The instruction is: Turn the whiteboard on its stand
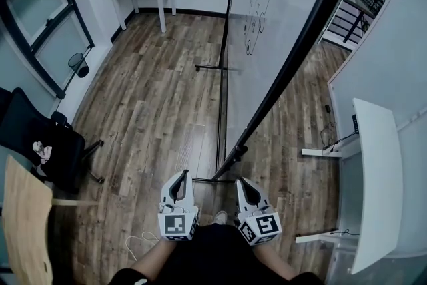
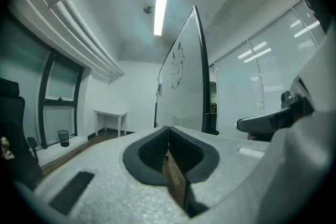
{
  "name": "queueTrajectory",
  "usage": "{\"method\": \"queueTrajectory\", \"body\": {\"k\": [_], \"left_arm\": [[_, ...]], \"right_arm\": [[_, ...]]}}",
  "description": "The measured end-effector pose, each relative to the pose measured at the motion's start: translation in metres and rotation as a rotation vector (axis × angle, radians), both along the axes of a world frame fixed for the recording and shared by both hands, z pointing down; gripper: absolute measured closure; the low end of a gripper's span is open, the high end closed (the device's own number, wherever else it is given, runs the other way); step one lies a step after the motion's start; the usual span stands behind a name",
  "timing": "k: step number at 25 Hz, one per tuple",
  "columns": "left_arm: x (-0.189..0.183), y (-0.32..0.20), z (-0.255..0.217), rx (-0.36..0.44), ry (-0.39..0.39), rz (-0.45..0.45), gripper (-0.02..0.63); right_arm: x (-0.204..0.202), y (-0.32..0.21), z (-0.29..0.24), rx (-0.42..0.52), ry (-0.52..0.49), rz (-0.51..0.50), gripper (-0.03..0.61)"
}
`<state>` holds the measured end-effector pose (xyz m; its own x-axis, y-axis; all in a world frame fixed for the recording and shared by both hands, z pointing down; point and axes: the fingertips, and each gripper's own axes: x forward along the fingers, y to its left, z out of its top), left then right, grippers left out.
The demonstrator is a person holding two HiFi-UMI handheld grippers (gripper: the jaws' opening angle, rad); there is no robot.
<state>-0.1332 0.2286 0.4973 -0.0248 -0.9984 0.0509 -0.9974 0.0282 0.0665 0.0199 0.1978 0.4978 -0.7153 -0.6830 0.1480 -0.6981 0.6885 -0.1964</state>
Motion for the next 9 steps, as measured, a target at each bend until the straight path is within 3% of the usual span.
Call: {"method": "queueTrajectory", "body": {"k": [5, 9], "left_arm": [[0.0009, -0.001, 0.0033, -0.02, -0.005, 0.009, 0.595], [0.0008, -0.0037, 0.0005, 0.008, -0.003, 0.013, 0.595]], "right_arm": [[-0.0019, -0.0017, 0.0018, -0.003, 0.005, 0.002, 0.565], [-0.0037, -0.0017, 0.0038, -0.001, 0.005, -0.001, 0.565]]}}
